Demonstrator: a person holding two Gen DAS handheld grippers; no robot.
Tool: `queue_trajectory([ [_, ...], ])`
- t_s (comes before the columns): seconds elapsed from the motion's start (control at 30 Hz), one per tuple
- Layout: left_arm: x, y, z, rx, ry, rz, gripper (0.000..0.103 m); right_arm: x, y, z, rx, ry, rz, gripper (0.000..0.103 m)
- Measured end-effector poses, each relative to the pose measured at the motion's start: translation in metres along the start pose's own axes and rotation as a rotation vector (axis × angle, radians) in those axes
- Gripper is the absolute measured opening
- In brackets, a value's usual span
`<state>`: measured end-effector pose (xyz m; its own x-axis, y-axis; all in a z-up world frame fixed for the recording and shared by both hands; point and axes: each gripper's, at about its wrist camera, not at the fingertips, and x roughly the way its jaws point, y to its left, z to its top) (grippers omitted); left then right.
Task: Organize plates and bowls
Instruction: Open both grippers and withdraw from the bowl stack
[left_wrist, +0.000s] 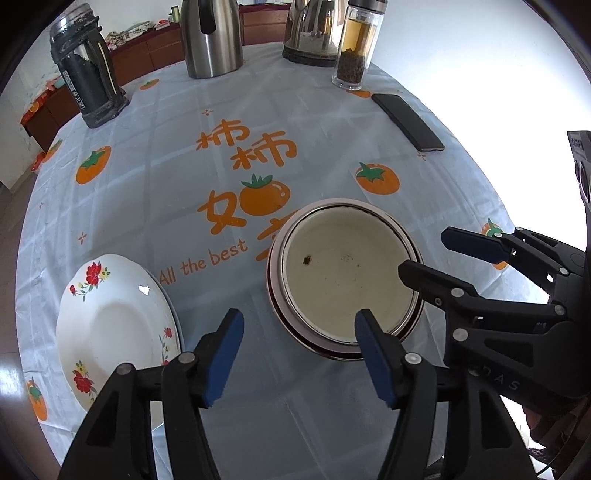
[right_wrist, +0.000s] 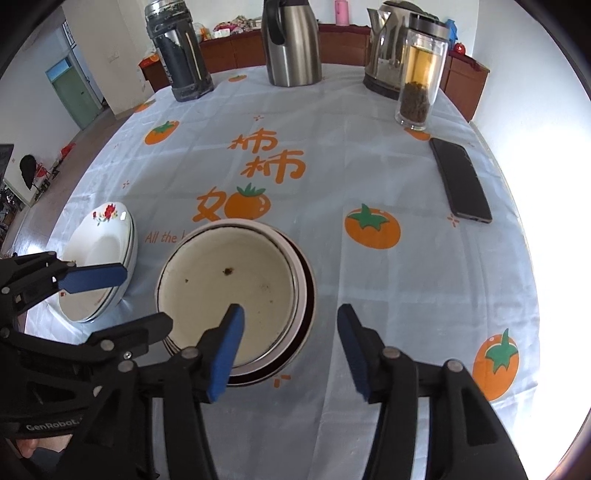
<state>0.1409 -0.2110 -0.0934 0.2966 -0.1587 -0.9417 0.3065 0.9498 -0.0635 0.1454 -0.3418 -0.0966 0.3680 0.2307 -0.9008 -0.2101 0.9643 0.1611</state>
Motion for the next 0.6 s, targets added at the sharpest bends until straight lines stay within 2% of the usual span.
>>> queue_trajectory([
  [0.2, -0.011, 0.004, -0.008, -0.008, -0.033, 0.023, 0.066, -0.012, 0.003, -0.005, 0.003, -0.031, -0.023, 0.07],
  [0.27, -0.016, 0.005, -0.011, -0.005, -0.051, 0.037, 0.066, -0.017, 0.004, -0.008, 0.004, -0.039, -0.032, 0.071],
  [0.5, -0.057, 0.001, -0.033, 0.029, -0.194, 0.097, 0.066, -0.057, 0.016, -0.031, -0.02, -0.135, -0.084, 0.072],
  [0.6, -0.076, 0.0, -0.044, 0.041, -0.253, 0.11, 0.066, -0.08, 0.022, -0.04, -0.028, -0.195, -0.112, 0.078],
])
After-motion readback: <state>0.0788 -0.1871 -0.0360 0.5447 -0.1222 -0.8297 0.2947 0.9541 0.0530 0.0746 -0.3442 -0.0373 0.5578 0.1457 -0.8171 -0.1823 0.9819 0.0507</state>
